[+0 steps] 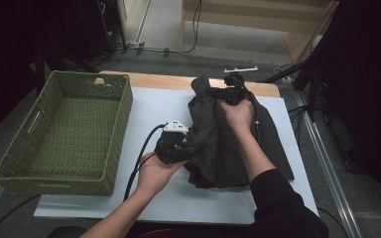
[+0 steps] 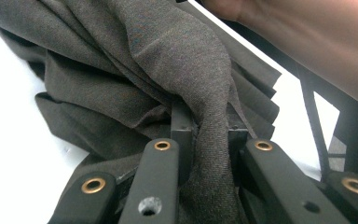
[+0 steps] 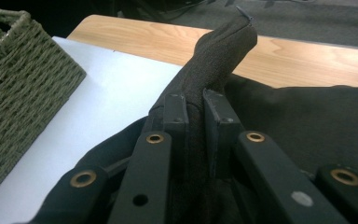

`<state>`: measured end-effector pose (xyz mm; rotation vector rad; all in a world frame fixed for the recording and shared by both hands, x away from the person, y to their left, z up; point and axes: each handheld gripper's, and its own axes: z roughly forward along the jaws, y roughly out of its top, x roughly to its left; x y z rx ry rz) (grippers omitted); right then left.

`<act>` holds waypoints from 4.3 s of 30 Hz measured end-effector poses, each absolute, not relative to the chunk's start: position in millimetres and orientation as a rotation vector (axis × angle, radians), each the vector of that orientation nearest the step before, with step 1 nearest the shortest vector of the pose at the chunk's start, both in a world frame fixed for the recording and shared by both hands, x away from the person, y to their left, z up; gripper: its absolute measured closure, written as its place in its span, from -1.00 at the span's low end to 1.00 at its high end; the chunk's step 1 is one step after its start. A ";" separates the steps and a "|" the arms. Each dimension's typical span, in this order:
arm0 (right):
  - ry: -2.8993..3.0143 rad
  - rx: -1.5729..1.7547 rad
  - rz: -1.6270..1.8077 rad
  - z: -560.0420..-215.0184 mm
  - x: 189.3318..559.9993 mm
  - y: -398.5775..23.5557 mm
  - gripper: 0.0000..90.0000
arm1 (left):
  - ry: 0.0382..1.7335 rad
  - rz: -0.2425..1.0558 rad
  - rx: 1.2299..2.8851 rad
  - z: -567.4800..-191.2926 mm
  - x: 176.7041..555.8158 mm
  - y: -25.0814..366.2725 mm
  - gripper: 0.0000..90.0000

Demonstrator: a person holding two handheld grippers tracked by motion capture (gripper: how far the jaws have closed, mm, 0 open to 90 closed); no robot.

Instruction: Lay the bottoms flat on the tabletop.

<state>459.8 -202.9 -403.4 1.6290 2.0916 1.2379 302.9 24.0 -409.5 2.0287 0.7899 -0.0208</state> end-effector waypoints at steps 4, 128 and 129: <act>2.058 1.642 1.252 -398.1 455.5 -215.9 0.75 | 0.766 -0.036 2.023 -402.1 305.3 15.6 0.82; 2.007 1.675 0.972 -468.9 352.4 -363.6 0.79 | 0.625 0.001 2.177 -448.8 314.4 -9.5 -0.13; 2.002 1.672 0.980 -466.8 351.3 -365.7 0.79 | 0.624 0.001 2.180 -449.2 314.0 -10.0 -0.14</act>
